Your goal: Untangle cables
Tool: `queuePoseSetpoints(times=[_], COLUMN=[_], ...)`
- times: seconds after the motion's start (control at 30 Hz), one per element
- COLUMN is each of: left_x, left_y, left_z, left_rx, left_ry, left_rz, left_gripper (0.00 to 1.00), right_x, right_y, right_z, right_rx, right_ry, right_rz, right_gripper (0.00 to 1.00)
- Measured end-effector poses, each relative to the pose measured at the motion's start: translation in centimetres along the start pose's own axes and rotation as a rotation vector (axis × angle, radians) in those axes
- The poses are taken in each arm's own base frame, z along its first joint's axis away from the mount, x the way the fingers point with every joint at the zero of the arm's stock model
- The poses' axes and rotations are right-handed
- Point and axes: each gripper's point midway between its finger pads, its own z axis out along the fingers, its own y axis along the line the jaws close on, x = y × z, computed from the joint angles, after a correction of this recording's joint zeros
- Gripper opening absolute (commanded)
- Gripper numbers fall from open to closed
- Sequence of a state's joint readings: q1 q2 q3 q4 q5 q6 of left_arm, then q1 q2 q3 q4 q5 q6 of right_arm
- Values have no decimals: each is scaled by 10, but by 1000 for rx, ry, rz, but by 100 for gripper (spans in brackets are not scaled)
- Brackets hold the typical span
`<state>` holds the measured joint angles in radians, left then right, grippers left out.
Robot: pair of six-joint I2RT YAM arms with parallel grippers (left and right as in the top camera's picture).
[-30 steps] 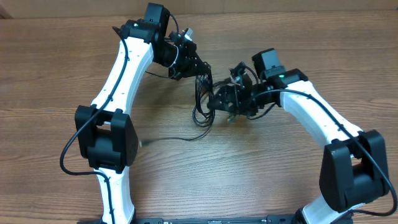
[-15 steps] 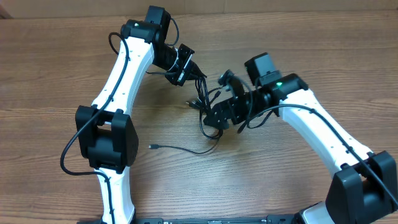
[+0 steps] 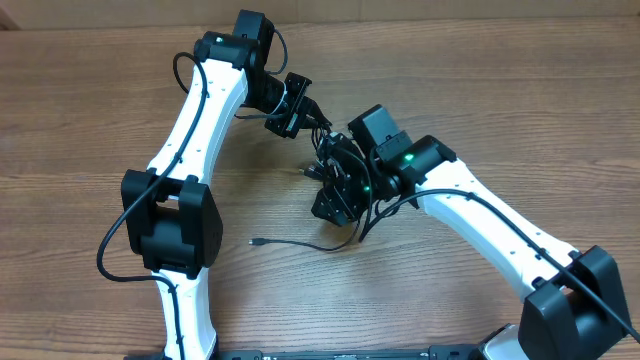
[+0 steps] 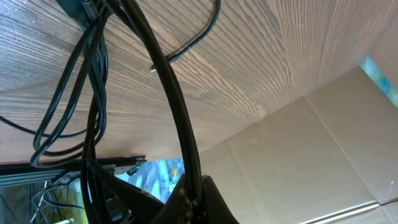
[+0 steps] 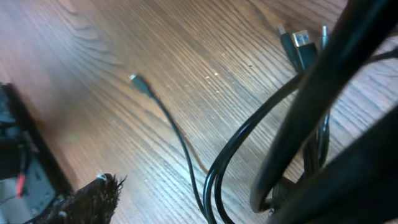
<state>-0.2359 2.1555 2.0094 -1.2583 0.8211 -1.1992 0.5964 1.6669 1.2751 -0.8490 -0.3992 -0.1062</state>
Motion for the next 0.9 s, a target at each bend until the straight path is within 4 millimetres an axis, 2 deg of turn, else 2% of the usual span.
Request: queuePoseSetpoints(times=[0.2, 0.37, 0.47, 0.57, 0.73, 0.83, 0.9], left_x=[-1, -1, -3, -4, -5, -6, -6], left_y=[1, 2, 5, 8, 8, 7, 7], left_z=[0, 0, 0, 0, 0, 0, 0], left_rx=[-4, -7, -23, -32, -34, -33, -33], left_ry=[-6, -7, -20, -29, -37, -39, -39], left_rz=[-2, -5, -16, -24, -46, -51, -51], left_gripper=[4, 4, 4, 4, 4, 4, 4], right_x=[0, -10, -17, -21, -18, -17, -15], right_y=[-23, -28, -19, -1, 35, 48, 49], right_z=[-3, -30, -48, -56, -50, -45, -41], right_rx=[152, 240, 236, 178, 65, 39, 41], right_ry=[-4, -84, -141, -168, -149, -147, -141], right_rz=[71, 76, 65, 42, -27, -80, -95], right_gripper=[79, 81, 81, 80, 80, 80, 82])
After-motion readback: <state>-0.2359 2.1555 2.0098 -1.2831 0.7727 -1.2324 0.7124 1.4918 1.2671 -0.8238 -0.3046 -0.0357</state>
